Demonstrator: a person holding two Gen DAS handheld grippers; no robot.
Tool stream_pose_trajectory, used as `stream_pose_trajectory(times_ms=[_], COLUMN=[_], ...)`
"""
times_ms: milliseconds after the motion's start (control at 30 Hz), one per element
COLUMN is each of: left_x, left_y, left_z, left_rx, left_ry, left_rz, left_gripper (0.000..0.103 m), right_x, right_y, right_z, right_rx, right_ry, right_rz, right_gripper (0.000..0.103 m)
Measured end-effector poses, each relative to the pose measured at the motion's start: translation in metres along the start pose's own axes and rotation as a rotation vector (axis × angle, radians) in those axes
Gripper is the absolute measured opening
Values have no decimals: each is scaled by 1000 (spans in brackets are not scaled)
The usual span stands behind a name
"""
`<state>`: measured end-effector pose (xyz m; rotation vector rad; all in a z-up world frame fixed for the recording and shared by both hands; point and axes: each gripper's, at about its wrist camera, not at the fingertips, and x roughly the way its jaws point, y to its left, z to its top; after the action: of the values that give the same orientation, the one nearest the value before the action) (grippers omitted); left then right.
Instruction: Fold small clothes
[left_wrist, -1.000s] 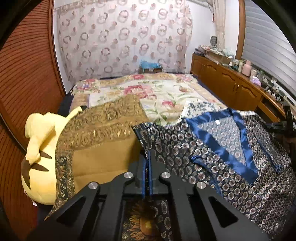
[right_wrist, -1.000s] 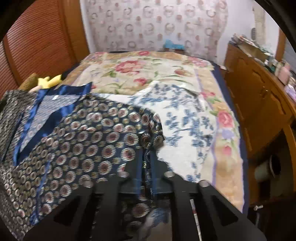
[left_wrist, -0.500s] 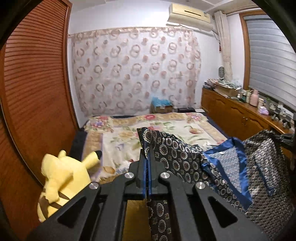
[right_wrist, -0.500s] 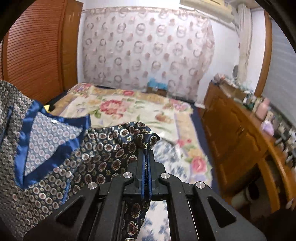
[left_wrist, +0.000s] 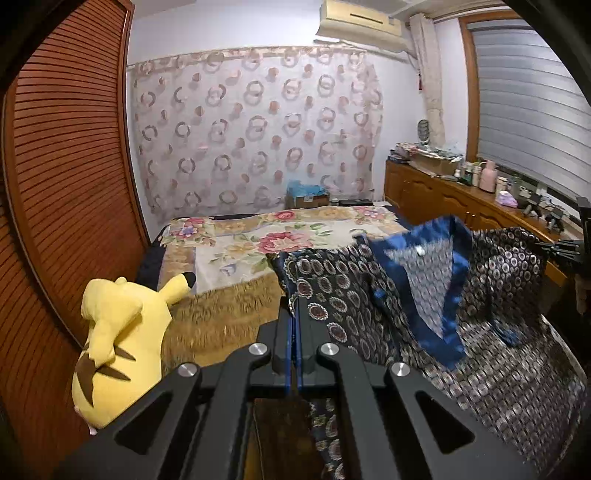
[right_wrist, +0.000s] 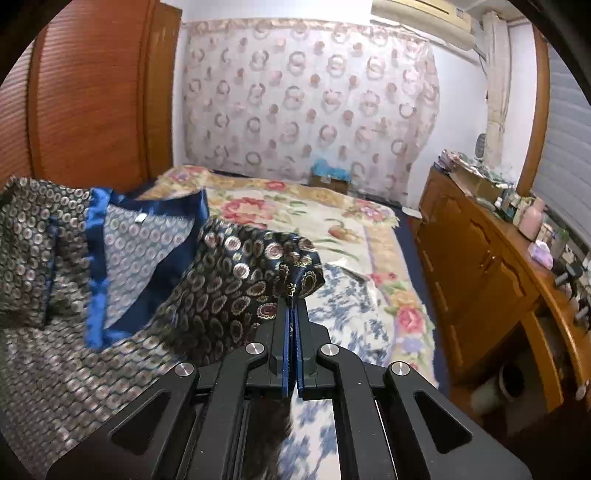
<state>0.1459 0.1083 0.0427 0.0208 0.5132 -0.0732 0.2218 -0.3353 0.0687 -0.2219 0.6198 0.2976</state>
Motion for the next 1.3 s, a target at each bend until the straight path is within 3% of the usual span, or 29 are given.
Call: stream_pose_trajectory(times_ms=[200, 467, 667, 900, 1100, 1167, 1300], left_x=[-52, -90, -113, -122, -130, -132, -127], left_y=[0, 5, -5, -6, 3, 7, 12], left_z=[-34, -73, -102, -133, -134, -131, -125], left_rx=[-25, -54, -42, -53, -62, -67, -63], left_ry=[-34, -30, 2, 98, 105, 89, 88], left_rz=[-16, -58, -92, -86, -77, -71, -64], left_gripper=[0, 0, 0, 0, 10, 27, 37], right_x=[-53, -110, -134, -150, -146, -148, -152], right_y=[7, 5, 8, 18, 26, 27, 24], right_z=[-35, -92, -124, -164, -170, -171, -158], right_rx=[28, 77, 105, 125, 72, 58, 40], right_ry=[-35, -32, -2, 86, 147, 140, 100], right_rz=[18, 55, 64, 97, 89, 80, 63], right_gripper=[0, 0, 0, 0, 1, 3, 13])
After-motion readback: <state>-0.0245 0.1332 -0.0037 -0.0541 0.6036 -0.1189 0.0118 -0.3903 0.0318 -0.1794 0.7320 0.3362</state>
